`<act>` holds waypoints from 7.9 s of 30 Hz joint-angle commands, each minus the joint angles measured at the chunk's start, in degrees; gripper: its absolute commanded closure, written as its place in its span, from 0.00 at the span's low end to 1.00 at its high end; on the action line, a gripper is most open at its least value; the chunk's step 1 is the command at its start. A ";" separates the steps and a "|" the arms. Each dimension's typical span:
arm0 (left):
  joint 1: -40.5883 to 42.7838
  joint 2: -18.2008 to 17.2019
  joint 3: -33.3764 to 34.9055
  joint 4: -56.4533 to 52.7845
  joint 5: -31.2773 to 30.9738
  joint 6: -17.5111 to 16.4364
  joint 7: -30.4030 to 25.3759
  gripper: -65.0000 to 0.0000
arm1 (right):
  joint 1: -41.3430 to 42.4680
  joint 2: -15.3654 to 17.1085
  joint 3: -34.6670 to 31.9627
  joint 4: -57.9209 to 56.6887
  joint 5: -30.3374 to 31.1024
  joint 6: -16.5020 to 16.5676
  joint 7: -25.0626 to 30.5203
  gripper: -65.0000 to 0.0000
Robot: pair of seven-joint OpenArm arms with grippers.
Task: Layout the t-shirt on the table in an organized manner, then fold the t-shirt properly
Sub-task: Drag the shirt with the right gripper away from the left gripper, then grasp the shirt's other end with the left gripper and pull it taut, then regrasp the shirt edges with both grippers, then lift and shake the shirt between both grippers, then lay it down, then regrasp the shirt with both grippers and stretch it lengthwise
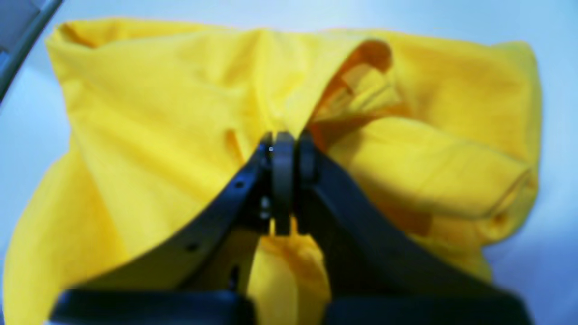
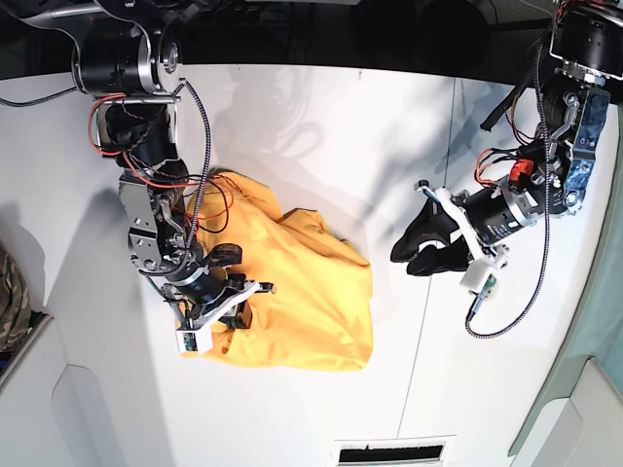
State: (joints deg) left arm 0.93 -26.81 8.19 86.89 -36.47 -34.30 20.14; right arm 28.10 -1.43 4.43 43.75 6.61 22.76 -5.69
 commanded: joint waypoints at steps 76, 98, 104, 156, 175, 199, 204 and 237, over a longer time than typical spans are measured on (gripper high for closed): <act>-37.88 12.17 18.91 -42.75 19.54 4.85 -9.22 1.00 | -47.63 0.68 43.08 64.76 26.23 3.37 -33.73 1.00; -37.16 -13.11 16.22 -1.36 -8.59 -0.90 17.29 0.49 | -42.05 10.32 43.17 64.76 27.10 3.43 -31.23 1.00; -31.58 -9.16 16.22 -5.99 -4.28 -0.50 14.23 0.40 | -37.99 10.29 42.56 63.60 26.29 3.13 -32.00 0.55; -8.85 1.88 -4.55 -28.35 13.38 4.04 -2.95 0.41 | -57.18 6.97 44.98 55.17 34.99 4.52 -38.38 0.51; -8.52 2.36 -4.33 -28.37 11.39 1.46 -3.04 0.96 | -43.82 6.97 35.67 40.13 29.40 4.50 -31.69 0.53; 6.54 -14.95 -26.14 22.60 -13.35 0.20 17.35 1.00 | -48.89 9.33 46.71 73.68 36.96 8.52 -37.62 1.00; 6.49 -14.38 -18.64 15.06 -7.74 0.22 11.76 1.00 | -39.32 12.46 39.78 63.93 27.98 6.99 -36.52 1.00; 4.15 -7.72 -5.31 -11.41 1.84 -1.42 11.39 0.51 | -47.12 12.50 41.33 44.22 29.79 8.17 -37.81 0.51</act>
State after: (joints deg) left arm 5.91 -33.43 3.31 74.74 -33.78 -35.24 32.71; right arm -19.35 10.31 45.63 87.07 35.44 30.52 -44.80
